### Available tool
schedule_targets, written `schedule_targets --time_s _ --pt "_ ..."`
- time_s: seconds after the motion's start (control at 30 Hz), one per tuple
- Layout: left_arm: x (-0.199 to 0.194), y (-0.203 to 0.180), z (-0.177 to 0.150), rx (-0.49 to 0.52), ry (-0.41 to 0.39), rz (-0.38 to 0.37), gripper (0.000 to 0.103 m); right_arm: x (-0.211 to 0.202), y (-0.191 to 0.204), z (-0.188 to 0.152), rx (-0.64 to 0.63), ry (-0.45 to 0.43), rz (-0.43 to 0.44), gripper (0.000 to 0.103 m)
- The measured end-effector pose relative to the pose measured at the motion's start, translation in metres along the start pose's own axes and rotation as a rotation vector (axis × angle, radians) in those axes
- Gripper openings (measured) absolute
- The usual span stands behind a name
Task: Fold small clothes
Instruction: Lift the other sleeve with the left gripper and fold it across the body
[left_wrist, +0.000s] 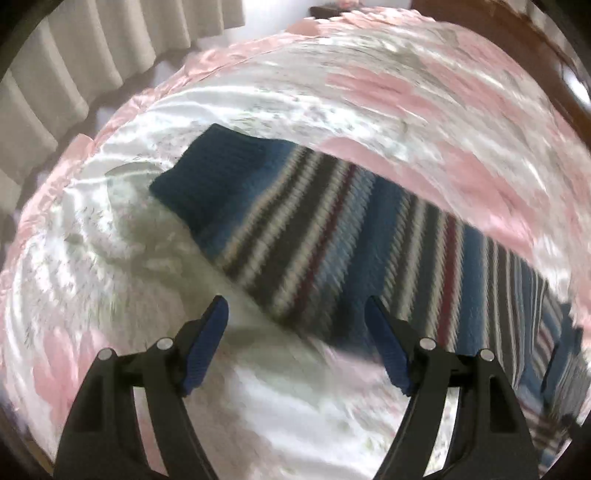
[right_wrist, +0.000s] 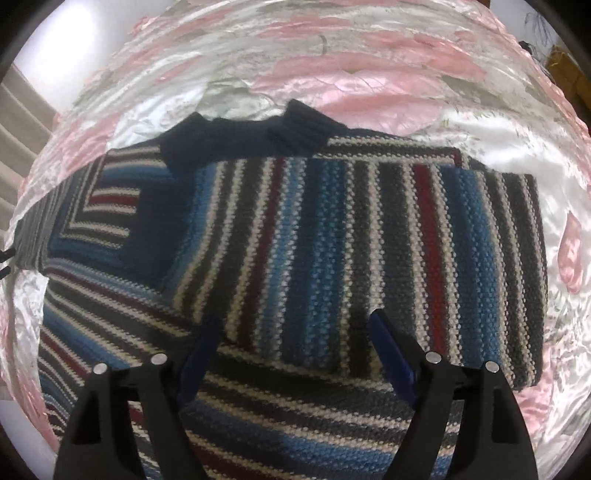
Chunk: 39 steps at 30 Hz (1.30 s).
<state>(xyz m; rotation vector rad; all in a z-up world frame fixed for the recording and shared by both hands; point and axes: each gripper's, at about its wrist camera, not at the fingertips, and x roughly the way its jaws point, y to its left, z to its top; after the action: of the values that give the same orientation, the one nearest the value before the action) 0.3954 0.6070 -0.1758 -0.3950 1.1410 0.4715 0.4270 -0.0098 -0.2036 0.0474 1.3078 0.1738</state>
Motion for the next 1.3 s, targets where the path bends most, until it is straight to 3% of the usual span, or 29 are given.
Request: schedule_targets --time_s 0.13,0.33,0.37,0.43,0.5,0.57,0.77,0.9,1.13,1.3 --pt "0.019 0.016 0.028 -0.079 0.023 -0.115 0.076 0.004 -0.009 0.002 0.02 0.004 -0.003 0.082" --pt "0.042 0.028 0.04 -0.131 0.001 -0.198 0.075 0.01 -0.011 0.003 0.019 -0.006 -0.013 0.084" --pt "0.044 0.027 0.042 -0.136 -0.003 -0.2 0.069 0.012 -0.01 0.003 0.015 -0.008 -0.016 0.084" --pt "0.047 0.024 0.043 -0.136 -0.012 -0.176 0.049 0.015 -0.008 0.003 0.005 -0.009 -0.028 0.085" --pt "0.049 0.021 0.043 -0.137 -0.016 -0.123 0.022 0.016 -0.007 0.003 -0.002 -0.011 -0.031 0.087" --pt "0.048 0.021 0.042 -0.153 -0.036 -0.131 0.011 0.017 -0.005 0.002 -0.009 -0.018 -0.032 0.088" --pt "0.032 0.011 0.036 -0.165 -0.121 -0.117 0.008 0.013 -0.008 -0.002 -0.005 -0.028 -0.01 0.087" --pt "0.01 0.0 0.032 -0.161 -0.191 -0.154 0.007 0.003 -0.014 -0.007 0.008 -0.037 0.025 0.087" --pt "-0.037 -0.059 0.013 -0.051 -0.296 -0.249 0.007 -0.017 -0.026 -0.019 0.012 -0.065 0.046 0.087" --pt "-0.057 -0.113 -0.006 0.057 -0.325 -0.297 0.007 -0.032 -0.033 -0.029 0.003 -0.083 0.062 0.087"
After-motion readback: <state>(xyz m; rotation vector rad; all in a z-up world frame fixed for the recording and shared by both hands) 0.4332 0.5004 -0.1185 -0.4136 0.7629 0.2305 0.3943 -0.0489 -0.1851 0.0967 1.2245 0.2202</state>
